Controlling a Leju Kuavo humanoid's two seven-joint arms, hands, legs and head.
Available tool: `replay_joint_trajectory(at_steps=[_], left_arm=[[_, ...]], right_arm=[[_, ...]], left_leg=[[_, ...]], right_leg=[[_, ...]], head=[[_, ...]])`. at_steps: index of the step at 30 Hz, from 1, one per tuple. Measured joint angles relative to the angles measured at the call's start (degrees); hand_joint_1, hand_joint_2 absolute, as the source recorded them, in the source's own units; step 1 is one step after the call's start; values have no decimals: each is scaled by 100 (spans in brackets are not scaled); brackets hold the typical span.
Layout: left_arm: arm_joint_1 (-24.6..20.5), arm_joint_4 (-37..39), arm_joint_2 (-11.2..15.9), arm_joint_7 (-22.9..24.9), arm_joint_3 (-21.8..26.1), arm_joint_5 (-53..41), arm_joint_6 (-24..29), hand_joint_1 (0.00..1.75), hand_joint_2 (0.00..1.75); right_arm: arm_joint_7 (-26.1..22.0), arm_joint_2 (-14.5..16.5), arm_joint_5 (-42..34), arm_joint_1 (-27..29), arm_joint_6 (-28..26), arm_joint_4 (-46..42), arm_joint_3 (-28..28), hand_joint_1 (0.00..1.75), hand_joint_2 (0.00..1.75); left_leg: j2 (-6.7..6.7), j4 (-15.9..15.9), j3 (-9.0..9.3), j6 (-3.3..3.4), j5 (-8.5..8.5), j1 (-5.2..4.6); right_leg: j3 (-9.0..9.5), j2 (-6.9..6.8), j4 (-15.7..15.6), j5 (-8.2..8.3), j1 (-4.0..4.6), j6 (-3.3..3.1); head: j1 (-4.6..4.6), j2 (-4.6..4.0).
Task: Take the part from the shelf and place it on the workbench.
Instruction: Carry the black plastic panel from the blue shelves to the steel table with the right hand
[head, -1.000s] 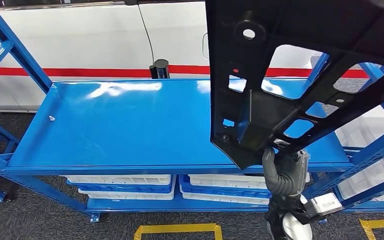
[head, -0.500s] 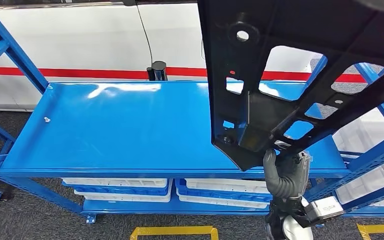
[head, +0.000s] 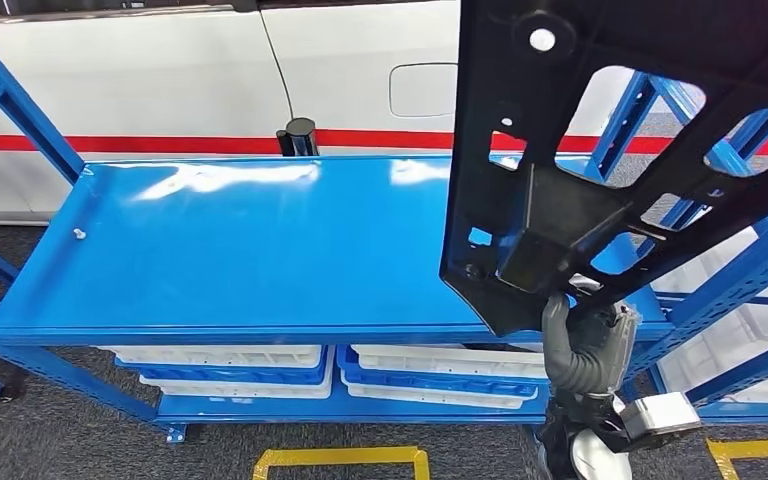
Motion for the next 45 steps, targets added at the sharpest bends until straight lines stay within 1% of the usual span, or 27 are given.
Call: replay_joint_trajectory(at_steps=[2,3,6,8,9,10,12,14,16,18,20,22,23,25,26,28,29,31,33,36,37,38,39,41,42,43,45], left_arm=[[3,0,0,1,7,5,1,0,175],[4,0,-1,0,12,8,1,0,175],[6,0,-8,-2,27,24,-1,0,175],[9,0,-15,-2,31,33,-1,0,175],[9,1,-16,-2,33,37,-1,0,175],[9,1,-18,-2,34,42,-2,0,175],[7,2,-20,-1,39,52,-8,0,175],[6,2,-22,0,45,69,-15,0,175],[8,2,-24,0,57,93,-17,0,175],[11,2,-27,-9,76,108,-17,0,175],[11,2,-30,-25,94,111,-18,0,175],[12,2,-32,-34,110,111,-18,0,175],[12,3,-32,-35,118,111,-18,0,175],[10,3,-32,-37,123,111,-18,0,175],[7,3,-32,-37,125,111,-18,0,175],[-6,3,-32,-39,126,110,-18,0,175],[-11,3,-33,-42,126,110,-18,0,175],[-11,4,-33,-46,128,110,-18,0,175],[-9,4,-35,-56,131,111,-18,0,175],[-9,4,-40,-87,132,111,-40,0,175],[-7,4,-40,-95,132,111,-51,0,175],[-5,4,-40,-99,132,111,-58,0,175],[-3,4,-40,-106,132,111,-63,0,175],[-3,4,-40,-120,132,111,-69,0,175],[-4,5,-42,-128,132,111,-73,0,175],[-6,5,-43,-135,132,111,-75,0,175],[-7,7,-45,-152,132,115,-86,0,175]], right_arm=[[-2,-7,-4,-3,-1,3,-1,175,175],[-3,-13,-5,-3,-1,4,-2,175,175],[-4,-34,-7,-7,-3,20,1,175,175],[-4,-52,-11,-7,-3,45,2,175,175],[-4,-60,-14,-9,-4,58,2,175,175],[-4,-67,-19,-15,-4,67,2,175,175],[-5,-75,-31,-52,-7,81,2,175,175],[-15,-82,-52,-84,-24,95,-1,175,175],[-32,-94,-80,-89,-55,110,-7,175,175],[-49,-103,-103,-94,-80,120,-14,175,175],[-59,-103,-115,-94,-98,122,-21,175,175],[-62,-104,-118,-86,-111,123,-29,175,175],[-63,-107,-119,-84,-116,125,-32,175,175],[-63,-115,-119,-82,-124,126,-36,175,175],[-63,-119,-119,-82,-127,126,-37,175,175],[-66,-123,-119,-86,-132,126,-44,175,175],[-67,-124,-119,-88,-134,126,-48,175,175],[-69,-126,-119,-86,-136,126,-51,175,175],[-74,-141,-122,-77,-148,126,-53,175,175],[-103,-168,-149,-29,-209,126,-53,175,175],[-114,-174,-163,0,-236,126,-54,175,175],[-121,-177,-175,27,-260,126,-54,175,175],[-128,-180,-190,54,-286,124,-55,175,175],[-134,-181,-210,79,-328,115,-57,175,175],[-135,-181,-219,85,-345,105,-58,175,175],[-135,-181,-226,88,-357,93,-60,175,175],[-137,-181,-241,103,-372,75,-65,175,175]], left_leg=[[8,-90,-46,51,118,-18],[20,-143,-80,88,208,-7],[59,-211,-261,133,437,27],[75,-202,-403,113,540,29],[80,-194,-462,97,586,36],[84,-181,-515,75,625,44],[86,-114,-616,17,684,45],[82,-47,-696,-46,733,26],[71,-16,-738,-107,774,30],[46,166,-838,-166,585,54],[16,710,-1046,-217,122,69],[0,1388,-1249,-248,-249,81],[-5,1582,-1260,-250,-291,88],[-5,1338,-988,-227,-81,94],[-8,973,-714,-203,75,94],[-30,168,-191,-143,205,70],[-40,-50,-64,-112,206,48],[-42,-170,-68,-33,241,6],[-12,-223,-151,62,356,6],[29,-247,-365,161,566,8],[38,-241,-447,168,632,1],[42,-236,-515,165,683,-3],[45,-230,-593,155,740,-4],[46,-215,-692,121,822,-6],[48,-200,-735,97,859,-16],[50,-186,-759,70,894,-30],[54,-167,-791,22,960,-48]], right_leg=[[-32,-8,-19,42,-15,76],[-83,-7,51,-44,-8,75],[-339,-3,880,-689,-4,1],[-361,-4,1376,-901,-16,49],[-238,-5,1354,-871,-25,108],[-11,-7,1116,-784,-39,175],[580,-4,291,-686,-58,255],[879,4,-179,-712,-45,229],[839,6,-194,-687,-48,140],[757,1,-202,-613,-79,4],[661,-6,-205,-524,-78,-114],[551,-10,-201,-438,-59,-158],[491,-10,-198,-389,-49,-159],[401,-7,-197,-311,-42,-134],[362,-4,-197,-272,-40,-115],[313,-2,-197,-193,-21,-45],[301,-5,-200,-154,-17,-1],[284,-9,-220,-72,-18,90],[197,-9,-117,-171,-21,116],[-132,-5,872,-886,-14,24],[-200,-4,1238,-1059,-16,27],[-190,-5,1412,-1093,-17,62],[-34,-5,1335,-1023,-19,121],[546,-7,564,-807,-18,195],[882,-7,71,-747,-6,195],[1074,-5,-246,-752,7,167],[1183,1,-494,-779,33,99]], head=[[-4,0],[2,0],[19,0],[20,0],[21,0],[21,0],[23,0],[13,1],[-1,1],[-14,1],[-30,0],[-35,0],[-35,0],[-35,0],[-37,0],[-29,0],[-29,0],[-23,0],[-20,0],[9,0],[11,1],[13,1],[13,1],[15,1],[13,1],[9,1],[0,1]])
